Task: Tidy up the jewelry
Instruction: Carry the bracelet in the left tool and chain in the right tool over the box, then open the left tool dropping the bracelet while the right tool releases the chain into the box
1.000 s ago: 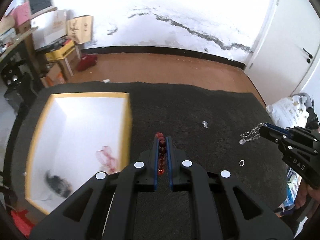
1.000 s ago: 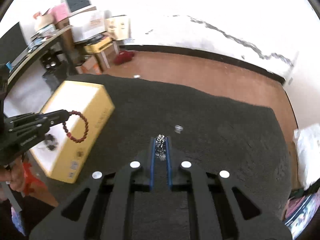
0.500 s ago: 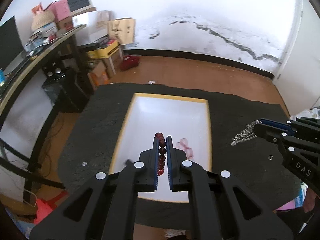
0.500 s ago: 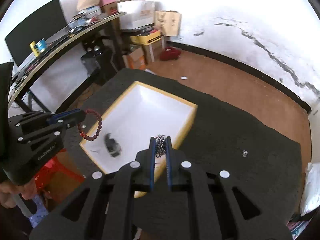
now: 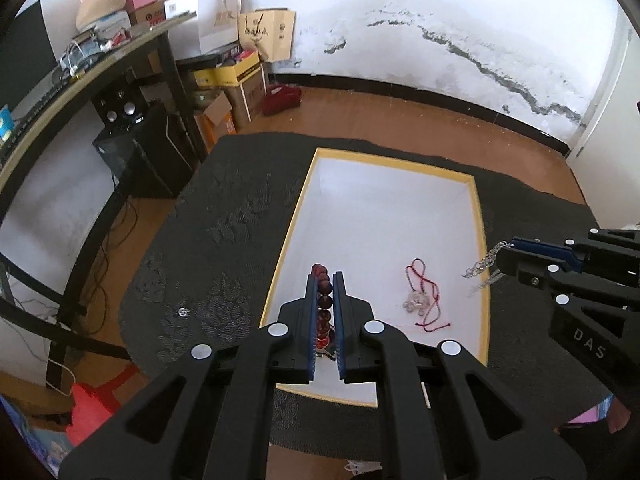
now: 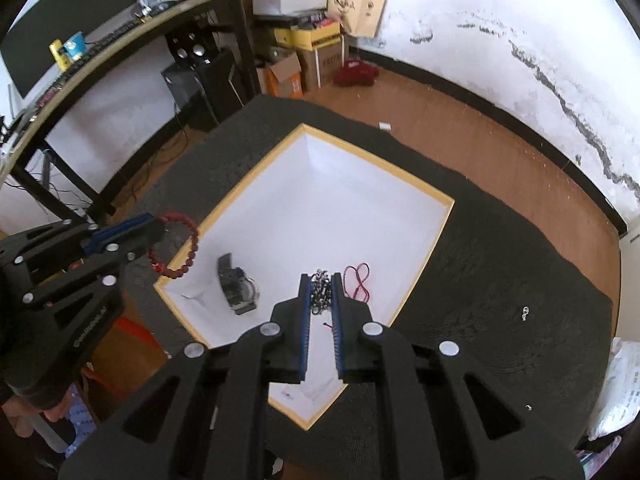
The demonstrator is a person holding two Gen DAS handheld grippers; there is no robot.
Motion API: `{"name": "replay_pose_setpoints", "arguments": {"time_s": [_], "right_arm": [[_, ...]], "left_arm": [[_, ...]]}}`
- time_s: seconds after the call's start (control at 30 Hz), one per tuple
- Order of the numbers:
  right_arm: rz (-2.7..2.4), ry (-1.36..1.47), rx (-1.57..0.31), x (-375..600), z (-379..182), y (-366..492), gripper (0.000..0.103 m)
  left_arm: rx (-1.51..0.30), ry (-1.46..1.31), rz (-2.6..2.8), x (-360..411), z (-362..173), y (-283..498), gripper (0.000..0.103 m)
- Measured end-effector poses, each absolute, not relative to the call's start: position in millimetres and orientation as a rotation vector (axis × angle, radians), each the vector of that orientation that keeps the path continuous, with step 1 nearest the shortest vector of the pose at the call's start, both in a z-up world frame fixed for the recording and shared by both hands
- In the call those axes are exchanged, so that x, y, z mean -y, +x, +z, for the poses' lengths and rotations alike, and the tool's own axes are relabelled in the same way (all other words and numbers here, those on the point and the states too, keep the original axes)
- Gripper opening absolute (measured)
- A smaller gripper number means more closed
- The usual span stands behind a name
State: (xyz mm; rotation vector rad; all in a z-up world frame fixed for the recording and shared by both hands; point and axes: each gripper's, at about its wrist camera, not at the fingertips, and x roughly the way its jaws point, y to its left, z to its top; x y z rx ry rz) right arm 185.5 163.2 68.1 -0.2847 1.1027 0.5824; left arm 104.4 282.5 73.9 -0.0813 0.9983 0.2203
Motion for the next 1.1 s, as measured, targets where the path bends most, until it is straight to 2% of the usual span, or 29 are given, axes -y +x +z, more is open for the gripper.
{"name": "replay_pose_setpoints", "arguments": {"time_s": [0.23, 0.5, 0.93, 1.03, 1.1], "right_arm": [[0.549, -0.286, -1.185, -167.5, 6.0, 208.3, 0.010], [0.534, -0.303, -1.231, -173.2, -35.7, 219.9, 0.010], [0.527, -0.286, -1.243, -169.9, -47.9, 230.7, 0.010], [0.536, -0.280, -1.234, -167.4, -41.9, 230.9, 0.010], [0.540, -0.274, -1.232, -164.4, -38.6, 231.4, 0.011]], "left_arm": [[-1.051, -0.101, 0.231, -285.4, 19.6, 127.9, 0.007], [-1.101, -0.108, 0.245, -294.7, -20.5, 144.0, 0.007], [-1.142, -0.128, 0.247, -297.4, -47.8, 159.5, 0.008], [-1.135, -0.103, 0.258, -292.8, -46.2, 160.4, 0.012], [-1.138, -0.104, 0.271, -293.0, -45.7, 161.0, 0.033]]}}
